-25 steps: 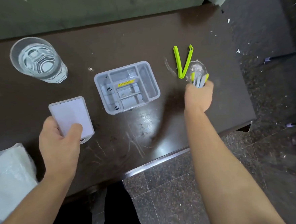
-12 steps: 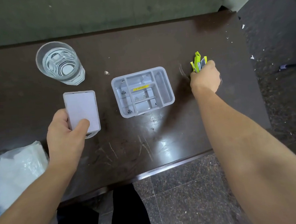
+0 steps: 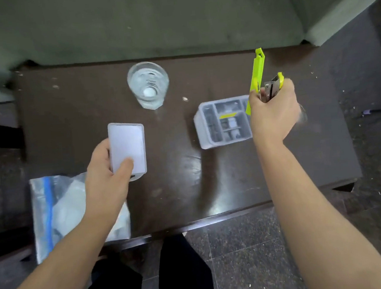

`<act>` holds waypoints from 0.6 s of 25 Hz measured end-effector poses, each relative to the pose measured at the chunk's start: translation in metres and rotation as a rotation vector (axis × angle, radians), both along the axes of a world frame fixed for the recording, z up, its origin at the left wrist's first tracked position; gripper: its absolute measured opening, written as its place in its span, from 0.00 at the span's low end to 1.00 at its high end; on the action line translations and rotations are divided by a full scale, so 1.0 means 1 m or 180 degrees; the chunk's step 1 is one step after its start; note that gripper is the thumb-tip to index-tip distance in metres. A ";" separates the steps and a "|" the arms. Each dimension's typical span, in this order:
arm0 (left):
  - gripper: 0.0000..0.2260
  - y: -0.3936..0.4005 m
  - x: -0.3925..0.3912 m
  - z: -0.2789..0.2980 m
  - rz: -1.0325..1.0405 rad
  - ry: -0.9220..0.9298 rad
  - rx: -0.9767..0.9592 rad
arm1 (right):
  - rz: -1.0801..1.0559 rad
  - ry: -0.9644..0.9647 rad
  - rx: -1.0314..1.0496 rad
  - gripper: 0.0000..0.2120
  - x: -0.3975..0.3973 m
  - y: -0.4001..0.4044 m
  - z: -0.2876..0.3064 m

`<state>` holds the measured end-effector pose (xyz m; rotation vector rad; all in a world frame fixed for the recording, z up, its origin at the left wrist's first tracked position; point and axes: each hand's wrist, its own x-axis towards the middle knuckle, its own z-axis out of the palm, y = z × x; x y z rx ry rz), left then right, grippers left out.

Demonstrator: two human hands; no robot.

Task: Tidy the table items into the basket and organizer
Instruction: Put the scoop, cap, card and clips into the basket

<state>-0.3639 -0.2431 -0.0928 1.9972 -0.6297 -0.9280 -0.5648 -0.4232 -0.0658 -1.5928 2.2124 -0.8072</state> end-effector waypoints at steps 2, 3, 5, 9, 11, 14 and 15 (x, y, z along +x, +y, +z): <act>0.15 0.018 0.028 0.012 -0.0004 -0.0042 -0.0108 | 0.0142 -0.0162 -0.0050 0.11 0.044 0.028 0.011; 0.14 0.026 0.041 0.018 -0.0015 -0.0087 -0.0144 | 0.0211 -0.0249 -0.0046 0.12 0.065 0.044 0.016; 0.14 0.050 0.084 0.035 0.0016 -0.0193 -0.0237 | 0.0468 -0.0498 0.0008 0.10 0.121 0.079 0.024; 0.19 0.095 0.171 0.062 0.0047 -0.0536 -0.0270 | 0.1236 -0.0582 0.0300 0.11 0.235 0.139 0.035; 0.22 0.122 0.208 0.075 0.0147 -0.0786 -0.0250 | 0.1672 -0.0682 0.0401 0.11 0.287 0.162 0.047; 0.26 0.160 0.257 0.093 0.0445 -0.1417 0.0030 | 0.2350 -0.0706 0.0522 0.10 0.353 0.189 0.064; 0.26 0.173 0.274 0.098 0.0585 -0.1531 0.0124 | 0.2561 -0.0663 0.0537 0.10 0.374 0.197 0.067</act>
